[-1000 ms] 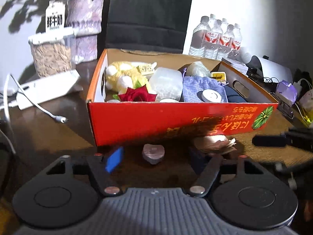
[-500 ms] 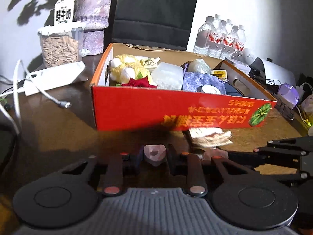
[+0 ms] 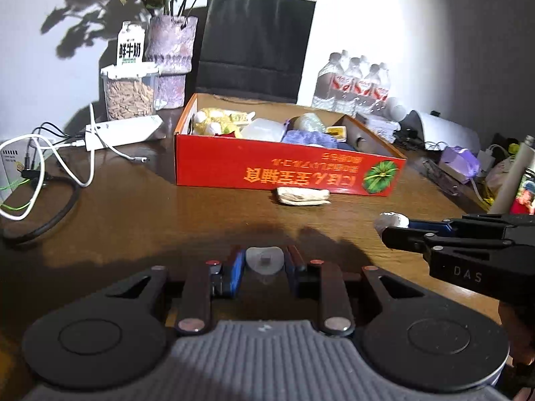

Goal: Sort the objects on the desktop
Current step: 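Carry the white cap and tissue over the box with both tools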

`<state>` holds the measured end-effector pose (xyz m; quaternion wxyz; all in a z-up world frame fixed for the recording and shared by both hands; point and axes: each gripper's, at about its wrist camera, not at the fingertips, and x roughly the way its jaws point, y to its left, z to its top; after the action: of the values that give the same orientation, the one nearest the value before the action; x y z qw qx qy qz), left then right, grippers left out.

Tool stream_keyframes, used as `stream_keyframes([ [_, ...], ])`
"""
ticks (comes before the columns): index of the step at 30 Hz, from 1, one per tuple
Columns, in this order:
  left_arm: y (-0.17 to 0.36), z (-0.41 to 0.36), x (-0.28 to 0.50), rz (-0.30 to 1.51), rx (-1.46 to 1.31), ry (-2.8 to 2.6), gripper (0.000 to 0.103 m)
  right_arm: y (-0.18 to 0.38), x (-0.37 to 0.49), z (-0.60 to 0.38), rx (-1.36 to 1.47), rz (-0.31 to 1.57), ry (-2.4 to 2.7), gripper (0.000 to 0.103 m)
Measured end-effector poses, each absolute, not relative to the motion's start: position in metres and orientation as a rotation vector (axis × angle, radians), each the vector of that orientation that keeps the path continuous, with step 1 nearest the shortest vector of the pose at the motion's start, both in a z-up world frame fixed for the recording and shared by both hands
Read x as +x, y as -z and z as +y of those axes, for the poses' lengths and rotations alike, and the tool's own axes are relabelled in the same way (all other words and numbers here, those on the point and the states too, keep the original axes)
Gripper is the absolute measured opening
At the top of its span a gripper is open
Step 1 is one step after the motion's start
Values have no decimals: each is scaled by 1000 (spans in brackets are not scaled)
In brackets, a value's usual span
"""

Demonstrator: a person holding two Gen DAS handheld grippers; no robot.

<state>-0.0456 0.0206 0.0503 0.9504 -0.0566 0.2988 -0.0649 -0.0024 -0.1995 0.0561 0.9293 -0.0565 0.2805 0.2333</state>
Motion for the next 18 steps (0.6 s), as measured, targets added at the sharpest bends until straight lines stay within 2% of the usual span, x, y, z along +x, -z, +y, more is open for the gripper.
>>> stream_keyframes([
  [9,-72,2,-99,517,-39,133,27,-73,-68,-224,-93,510,-492,18],
  [18,-85,1,-82,460,-21,142,27,-87,-58,-229,-84,457,-478,18],
])
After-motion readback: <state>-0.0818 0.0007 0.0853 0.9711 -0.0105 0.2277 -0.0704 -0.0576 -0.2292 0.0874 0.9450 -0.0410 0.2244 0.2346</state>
